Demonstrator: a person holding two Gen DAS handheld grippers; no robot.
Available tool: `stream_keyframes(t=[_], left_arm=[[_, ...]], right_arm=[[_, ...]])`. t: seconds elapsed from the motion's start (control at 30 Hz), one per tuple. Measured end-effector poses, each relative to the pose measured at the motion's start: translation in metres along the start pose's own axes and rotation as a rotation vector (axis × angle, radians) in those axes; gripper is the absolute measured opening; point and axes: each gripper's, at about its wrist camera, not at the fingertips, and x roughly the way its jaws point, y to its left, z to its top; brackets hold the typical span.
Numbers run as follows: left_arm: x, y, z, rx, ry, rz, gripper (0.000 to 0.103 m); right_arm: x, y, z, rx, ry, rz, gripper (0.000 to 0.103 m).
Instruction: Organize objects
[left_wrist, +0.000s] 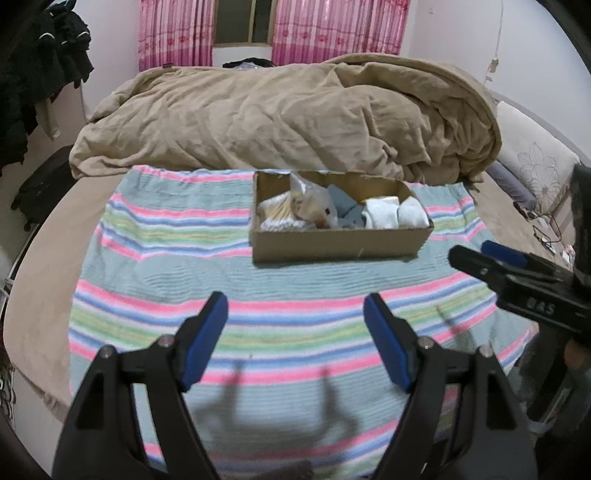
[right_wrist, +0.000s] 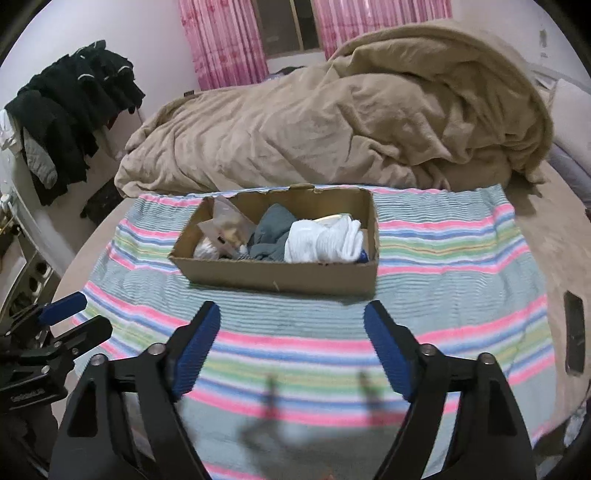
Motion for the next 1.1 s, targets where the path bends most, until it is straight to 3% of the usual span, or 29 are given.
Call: stream_keyframes(t=[0.07, 0.17, 0.27, 0.53, 1.1], left_arm=[[-0.01, -0.001, -0.008, 0.005, -0.022, 0.003, 0.098], [-0.026, -0.001, -0.021, 0.014, -0.044, 0.013, 0.102], [-0.037, 0.002, -0.03, -0.003, -0.049, 0.01, 0.102], [-0.054, 0.013, -0.033, -0.05, -0.074, 0.005, 0.102], [-0.062, 0.005, -0.027, -0.014, -0.097, 0.012, 0.102]], right_arm=[[-0.011, 0.004, -0.005, -0.001, -0.007, -0.006, 0.084], [-0.033, 0.009, -0.013, 0.005, -0.026, -0.007, 0.084], [-0.049, 0.017, -0.021, -0.01, -0.04, -0.017, 0.089], [-0.065, 0.03, -0.03, -0.051, -0.051, -0.026, 0.089], [-0.066, 0.019, -0.026, -0.004, -0.052, -0.01, 0.089]])
